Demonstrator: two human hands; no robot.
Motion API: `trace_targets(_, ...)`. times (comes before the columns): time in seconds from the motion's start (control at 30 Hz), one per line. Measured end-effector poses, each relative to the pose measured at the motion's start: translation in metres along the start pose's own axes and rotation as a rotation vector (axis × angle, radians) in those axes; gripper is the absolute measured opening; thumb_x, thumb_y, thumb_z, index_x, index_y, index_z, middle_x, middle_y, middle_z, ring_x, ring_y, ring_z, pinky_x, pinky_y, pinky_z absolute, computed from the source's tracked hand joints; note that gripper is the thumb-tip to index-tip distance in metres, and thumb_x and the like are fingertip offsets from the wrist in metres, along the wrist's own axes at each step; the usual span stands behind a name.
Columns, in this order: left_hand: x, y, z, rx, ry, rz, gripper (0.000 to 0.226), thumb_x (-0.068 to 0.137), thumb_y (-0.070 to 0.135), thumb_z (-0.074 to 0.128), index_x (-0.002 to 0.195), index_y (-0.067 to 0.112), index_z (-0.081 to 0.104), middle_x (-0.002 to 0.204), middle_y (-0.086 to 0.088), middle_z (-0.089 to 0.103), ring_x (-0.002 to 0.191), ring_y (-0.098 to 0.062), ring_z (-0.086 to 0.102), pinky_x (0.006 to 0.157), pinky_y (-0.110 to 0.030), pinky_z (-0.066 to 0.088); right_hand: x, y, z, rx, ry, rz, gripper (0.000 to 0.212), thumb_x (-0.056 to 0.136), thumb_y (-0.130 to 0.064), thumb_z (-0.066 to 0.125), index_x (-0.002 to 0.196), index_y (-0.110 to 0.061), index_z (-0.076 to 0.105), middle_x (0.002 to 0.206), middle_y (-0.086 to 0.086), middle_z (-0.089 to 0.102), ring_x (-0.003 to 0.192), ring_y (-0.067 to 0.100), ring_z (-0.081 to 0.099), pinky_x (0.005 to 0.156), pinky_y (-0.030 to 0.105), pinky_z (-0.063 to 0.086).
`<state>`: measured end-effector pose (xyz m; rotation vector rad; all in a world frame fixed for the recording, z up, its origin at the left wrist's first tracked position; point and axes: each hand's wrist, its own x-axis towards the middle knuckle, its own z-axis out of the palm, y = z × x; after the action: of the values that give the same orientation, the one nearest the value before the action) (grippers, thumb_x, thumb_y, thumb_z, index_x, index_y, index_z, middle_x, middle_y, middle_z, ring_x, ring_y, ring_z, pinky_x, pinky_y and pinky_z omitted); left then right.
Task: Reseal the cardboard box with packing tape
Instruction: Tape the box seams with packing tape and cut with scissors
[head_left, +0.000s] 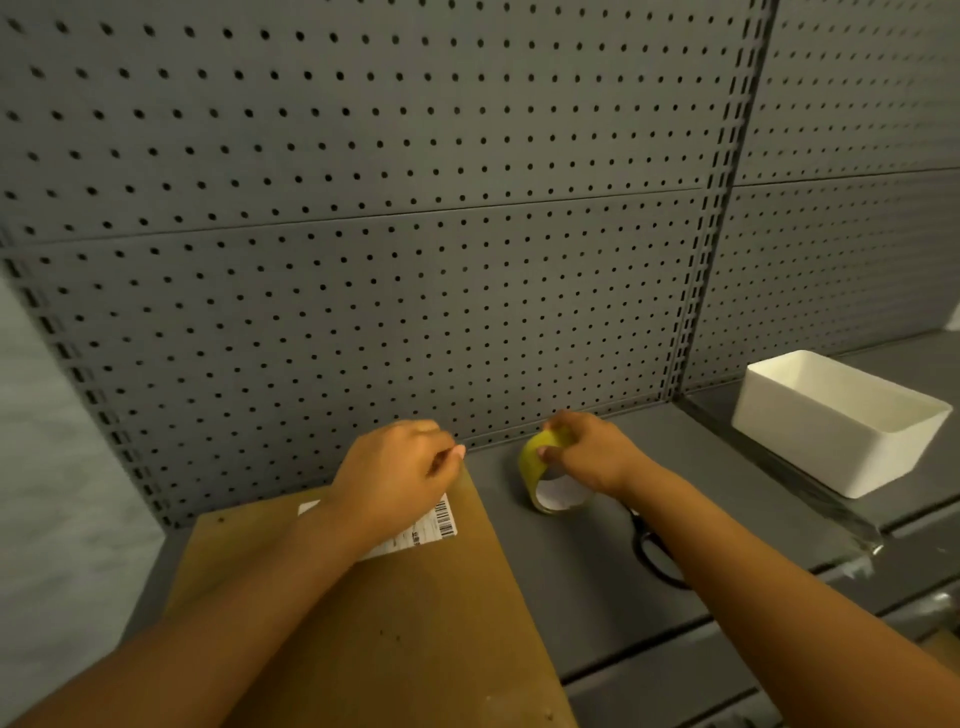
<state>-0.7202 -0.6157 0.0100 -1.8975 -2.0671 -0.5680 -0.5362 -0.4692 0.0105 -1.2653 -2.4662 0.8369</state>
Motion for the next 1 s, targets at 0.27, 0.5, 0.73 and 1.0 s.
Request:
trace_targets(0.27, -0.019, 0.011, -0.002, 0.06, -0.103, -0.089, 0.046, 0.086, 0.044, 0.029, 0.102, 0.028, 0.069, 0.101, 0.009, 0.063, 0.094, -0.011, 0.056, 0.075, -0.031, 0.05, -0.001, 0.009, -0.004, 0.057, 0.11, -0.05, 0.03, 0.086, -0.023, 0.068, 0.111, -0.013, 0.054, 0.104, 0.008, 0.057, 0.088, 0.022, 0.052, 0.068, 0.028, 0.04)
trace_targets(0.5, -0.026, 0.024, -0.002, 0.093, -0.148, -0.16, 0.047, 0.094, 0.043, 0.027, 0.12, 0.026, 0.062, 0.116, 0.008, 0.058, 0.105, -0.011, 0.052, 0.08, -0.025, 0.044, -0.008, 0.033, 0.022, -0.062, 0.104, -0.073, 0.016, 0.086, -0.022, 0.067, 0.089, -0.009, 0.058, 0.106, 0.01, 0.06, 0.088, 0.025, 0.056, 0.078, 0.032, 0.05)
trace_targets(0.73, -0.032, 0.031, -0.002, 0.079, -0.123, -0.158, 0.037, 0.1, 0.033, 0.034, 0.122, 0.021, 0.061, 0.119, 0.005, 0.057, 0.107, -0.013, 0.05, 0.086, -0.026, 0.04, -0.01, 0.032, 0.03, -0.24, 0.256, -0.137, 0.03, 0.087, -0.036, 0.062, 0.111, -0.019, 0.057, 0.117, 0.004, 0.059, 0.112, 0.026, 0.052, 0.112, 0.039, 0.026)
trace_targets(1.0, -0.033, 0.028, 0.0, 0.02, -0.093, -0.14, 0.03, 0.098, 0.029, 0.041, 0.117, 0.021, 0.062, 0.116, 0.006, 0.06, 0.102, -0.012, 0.049, 0.084, -0.028, 0.042, -0.038, -0.048, 0.04, 0.22, 0.004, -0.332, 0.052, 0.101, -0.033, 0.042, 0.148, -0.015, 0.032, 0.156, 0.004, 0.028, 0.147, 0.018, 0.014, 0.118, 0.035, 0.015)
